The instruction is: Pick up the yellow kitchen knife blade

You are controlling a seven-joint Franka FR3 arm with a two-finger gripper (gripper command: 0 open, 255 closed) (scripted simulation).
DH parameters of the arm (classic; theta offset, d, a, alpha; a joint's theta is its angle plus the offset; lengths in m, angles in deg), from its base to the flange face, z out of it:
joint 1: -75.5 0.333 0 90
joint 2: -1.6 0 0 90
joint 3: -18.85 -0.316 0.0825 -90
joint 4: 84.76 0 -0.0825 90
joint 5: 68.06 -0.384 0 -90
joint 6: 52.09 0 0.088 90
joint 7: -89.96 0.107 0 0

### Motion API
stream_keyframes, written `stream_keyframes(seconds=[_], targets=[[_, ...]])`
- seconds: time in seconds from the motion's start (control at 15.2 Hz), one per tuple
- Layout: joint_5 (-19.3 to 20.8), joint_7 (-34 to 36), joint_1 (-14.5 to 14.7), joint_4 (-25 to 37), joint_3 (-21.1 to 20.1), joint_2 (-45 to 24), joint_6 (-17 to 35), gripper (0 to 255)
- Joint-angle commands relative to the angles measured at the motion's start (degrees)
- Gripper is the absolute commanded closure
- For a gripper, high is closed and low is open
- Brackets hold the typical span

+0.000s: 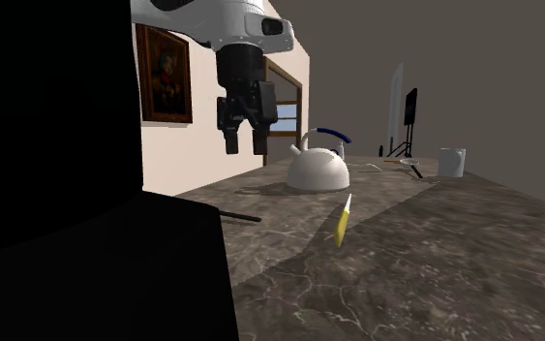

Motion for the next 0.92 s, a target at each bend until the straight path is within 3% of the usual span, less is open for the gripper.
stream_keyframes(seconds=[0.0,0.4,0.86], targets=[[-1.6,-6.0,0.6,3.4,1.3,-4.8,0.8,0],[-7.5,-21.7,0.7,16.7,2.4,-19.9,0.4,0],[-12.5,-36.1,-1.9,35.5,-0.4,-37.0,-3.6,0]])
